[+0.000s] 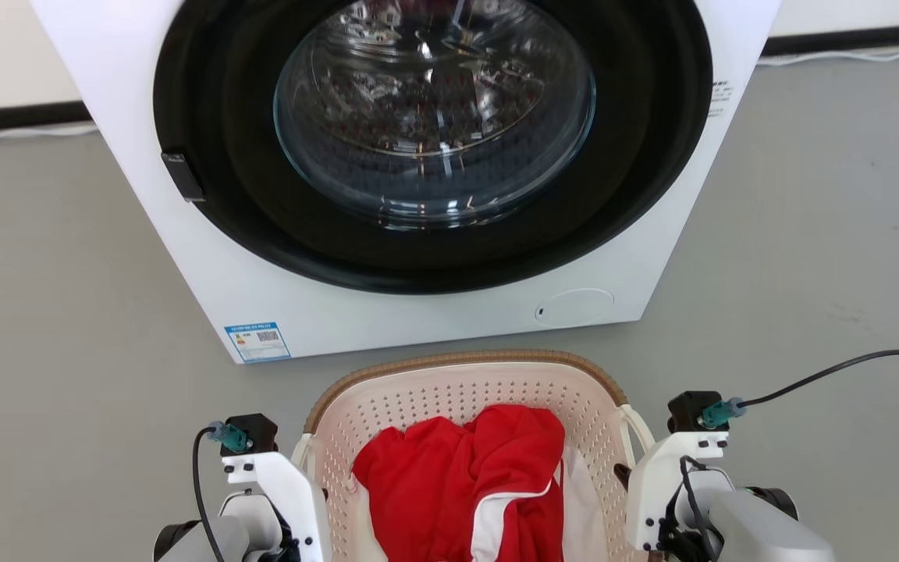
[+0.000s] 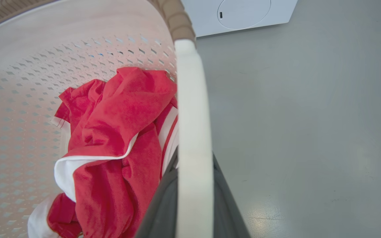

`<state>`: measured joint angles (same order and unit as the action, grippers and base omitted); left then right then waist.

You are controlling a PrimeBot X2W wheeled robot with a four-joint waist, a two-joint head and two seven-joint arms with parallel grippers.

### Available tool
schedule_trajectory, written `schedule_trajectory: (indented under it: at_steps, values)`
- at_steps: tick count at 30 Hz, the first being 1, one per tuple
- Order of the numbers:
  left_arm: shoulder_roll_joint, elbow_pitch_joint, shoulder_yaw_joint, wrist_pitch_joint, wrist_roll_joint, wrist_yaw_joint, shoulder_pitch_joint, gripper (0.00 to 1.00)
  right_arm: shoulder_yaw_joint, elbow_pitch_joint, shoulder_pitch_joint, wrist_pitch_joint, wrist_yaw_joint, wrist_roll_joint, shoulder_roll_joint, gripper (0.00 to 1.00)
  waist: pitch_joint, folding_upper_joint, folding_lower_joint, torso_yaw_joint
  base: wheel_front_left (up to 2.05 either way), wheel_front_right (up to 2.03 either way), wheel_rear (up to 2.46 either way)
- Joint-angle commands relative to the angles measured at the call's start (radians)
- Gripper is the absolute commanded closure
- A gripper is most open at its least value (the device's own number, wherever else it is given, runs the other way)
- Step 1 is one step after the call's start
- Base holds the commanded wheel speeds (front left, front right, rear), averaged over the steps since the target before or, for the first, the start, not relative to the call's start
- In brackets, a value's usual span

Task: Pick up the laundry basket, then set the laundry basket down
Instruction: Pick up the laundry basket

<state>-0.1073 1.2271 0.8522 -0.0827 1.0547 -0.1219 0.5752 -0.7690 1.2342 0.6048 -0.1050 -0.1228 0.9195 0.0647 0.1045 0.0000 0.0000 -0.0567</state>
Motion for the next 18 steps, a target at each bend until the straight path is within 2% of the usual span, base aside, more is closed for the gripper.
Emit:
schedule_trajectory:
  at_steps: [1,9,18]
  values:
    - [-0.018,-0.011,-0.012,-0.003,0.007,-0.009,0.017,1.0,-0.021,-0.027,0.005,-0.003,-0.008,0.012,-0.014,1.0,-0.012,0.0,0.0,-0.001,0.0,0.0,0.0]
    - [-0.013,-0.007,0.008,-0.044,0.033,-0.009,0.011,1.0,-0.058,-0.036,-0.002,-0.065,-0.008,0.061,-0.014,1.0,-0.033,0.0,0.0,0.004,0.0,0.0,0.0]
    - [-0.014,-0.008,0.026,-0.057,0.055,-0.009,0.001,1.0,-0.088,-0.035,0.0,-0.065,-0.008,0.091,-0.007,1.0,-0.038,0.0,0.0,0.009,0.0,0.0,0.0]
